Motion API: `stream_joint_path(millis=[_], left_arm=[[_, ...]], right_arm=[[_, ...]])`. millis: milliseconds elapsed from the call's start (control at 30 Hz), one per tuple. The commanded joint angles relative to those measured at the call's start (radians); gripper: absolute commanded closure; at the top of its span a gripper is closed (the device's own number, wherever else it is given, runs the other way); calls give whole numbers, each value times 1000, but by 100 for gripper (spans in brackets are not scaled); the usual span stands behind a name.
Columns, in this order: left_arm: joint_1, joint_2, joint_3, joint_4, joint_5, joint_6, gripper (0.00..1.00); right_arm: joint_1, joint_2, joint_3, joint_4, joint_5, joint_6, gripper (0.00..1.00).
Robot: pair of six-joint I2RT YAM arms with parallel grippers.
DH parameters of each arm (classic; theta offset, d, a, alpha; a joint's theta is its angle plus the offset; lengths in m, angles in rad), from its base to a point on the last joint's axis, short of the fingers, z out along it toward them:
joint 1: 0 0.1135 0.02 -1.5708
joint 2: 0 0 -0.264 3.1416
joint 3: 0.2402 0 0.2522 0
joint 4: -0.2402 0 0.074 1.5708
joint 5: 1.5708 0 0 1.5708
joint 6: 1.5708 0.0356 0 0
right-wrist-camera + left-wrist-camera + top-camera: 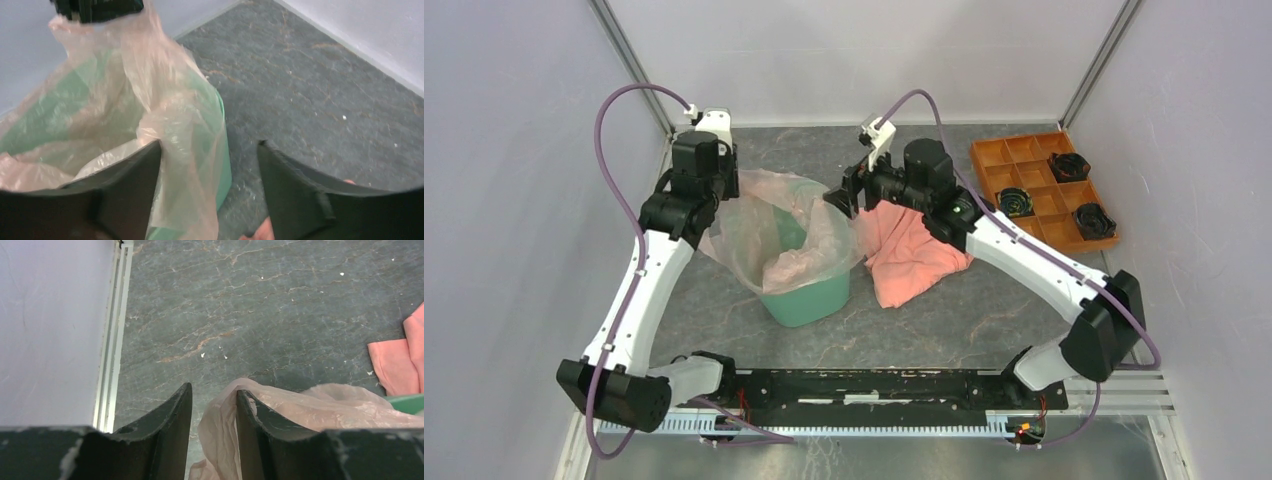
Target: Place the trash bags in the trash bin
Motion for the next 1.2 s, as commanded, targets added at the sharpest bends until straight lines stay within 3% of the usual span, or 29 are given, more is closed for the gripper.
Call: stream_joint_path(millis=[0, 33, 100, 267, 433, 600, 767, 867, 1100, 1167], left_arm=[[69, 35, 2, 51, 81, -65, 58], [81, 45, 4, 51, 102, -72, 60], [100, 65, 8, 49, 128, -89, 61], [117, 104, -5, 63, 185, -107, 62], [125, 124, -34, 44, 142, -137, 63], [125, 68, -106, 36, 144, -152, 57], [125, 49, -87, -4, 151, -133, 43], [124, 49, -28, -52, 127, -143, 27], [125, -72, 44, -102, 54, -168, 4], [125, -114, 45, -126, 29, -179, 3]], right_arm=[[-2, -120, -118, 20, 65, 30, 34], [0, -144, -149, 27, 86, 58, 47], [0, -187, -225, 64, 90, 98, 59], [-1, -272, -373, 144, 128, 118, 69], [-1, -265, -418, 149, 150, 104, 82], [-1, -248, -444, 160, 134, 101, 81], [-1, -230, -405, 126, 132, 82, 71], [0, -241, -381, 106, 133, 78, 71], [-1, -308, -351, 37, 196, 50, 56], [0, -323, -341, 19, 202, 43, 55]])
